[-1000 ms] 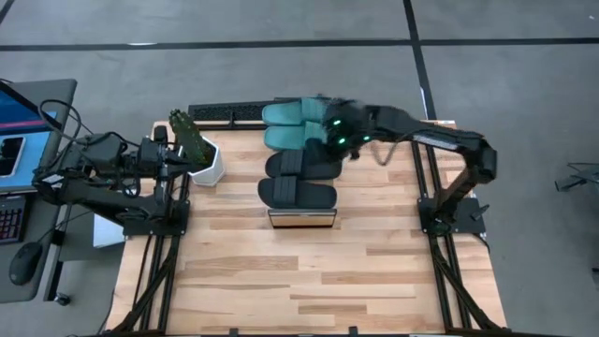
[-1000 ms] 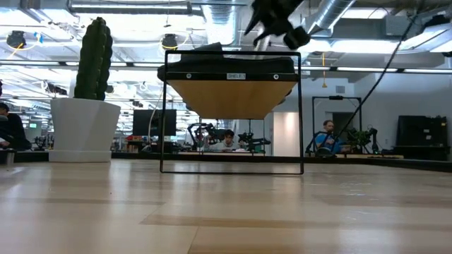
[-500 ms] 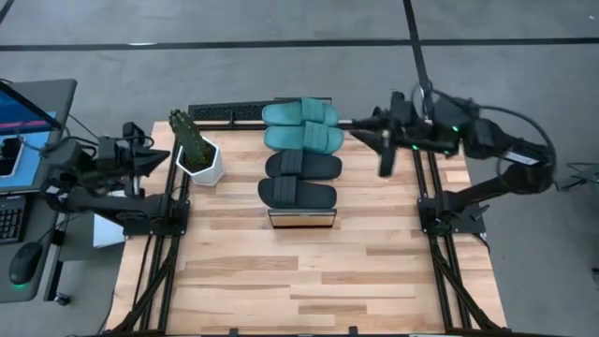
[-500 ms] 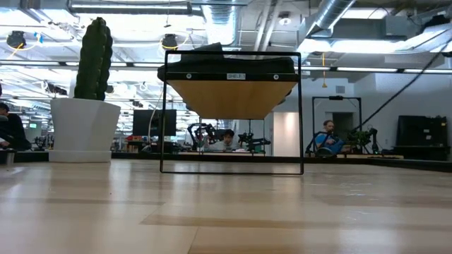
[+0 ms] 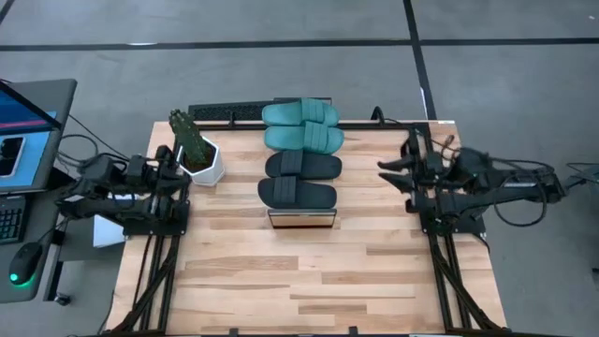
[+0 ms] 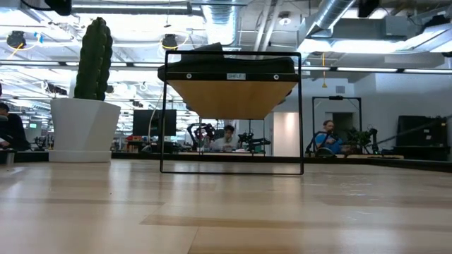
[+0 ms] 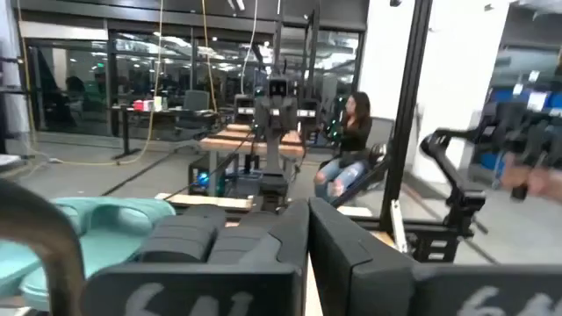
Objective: Pick and place slides into the shelf
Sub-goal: Return to Home Position
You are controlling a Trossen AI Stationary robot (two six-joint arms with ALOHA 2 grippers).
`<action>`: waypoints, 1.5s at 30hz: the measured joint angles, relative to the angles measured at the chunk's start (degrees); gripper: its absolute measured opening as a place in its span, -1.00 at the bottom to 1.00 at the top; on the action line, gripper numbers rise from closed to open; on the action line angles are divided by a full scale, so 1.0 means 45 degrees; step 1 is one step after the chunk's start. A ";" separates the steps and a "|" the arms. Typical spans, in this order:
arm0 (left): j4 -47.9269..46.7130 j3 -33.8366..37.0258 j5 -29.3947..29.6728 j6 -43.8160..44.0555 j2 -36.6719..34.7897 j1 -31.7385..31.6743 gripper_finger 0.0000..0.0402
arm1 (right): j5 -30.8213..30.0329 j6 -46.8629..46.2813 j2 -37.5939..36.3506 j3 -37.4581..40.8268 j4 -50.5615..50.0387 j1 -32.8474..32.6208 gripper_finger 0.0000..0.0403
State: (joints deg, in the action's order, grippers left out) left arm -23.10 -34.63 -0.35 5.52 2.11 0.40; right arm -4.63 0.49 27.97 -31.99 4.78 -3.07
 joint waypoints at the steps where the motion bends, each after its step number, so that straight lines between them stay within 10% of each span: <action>1: 0.0189 0.0199 -0.0051 0.0157 -0.0073 0.0000 -1.00 | 0.0025 -0.0078 -0.0557 0.0561 0.0254 -0.0069 -0.55; 13: 0.1224 0.2120 0.0514 0.1912 -0.0427 0.0000 -1.00 | 0.0022 -0.0235 -0.6185 0.4475 -0.0758 -0.0816 -0.55; 38: 0.6191 0.7200 -0.0432 0.1612 -0.0417 0.0814 -1.00 | 0.0258 -0.1576 -0.6149 0.6961 -0.0912 -0.0810 -0.55; 45: 0.6404 0.7548 0.1150 0.0630 -0.0417 0.1318 -1.00 | 0.0362 -0.1361 -0.6154 0.6961 -0.0939 -0.0805 -0.55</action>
State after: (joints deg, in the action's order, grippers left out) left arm 5.71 -0.67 4.82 8.35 0.23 6.34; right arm -3.01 -5.64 0.27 -0.67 0.56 -6.70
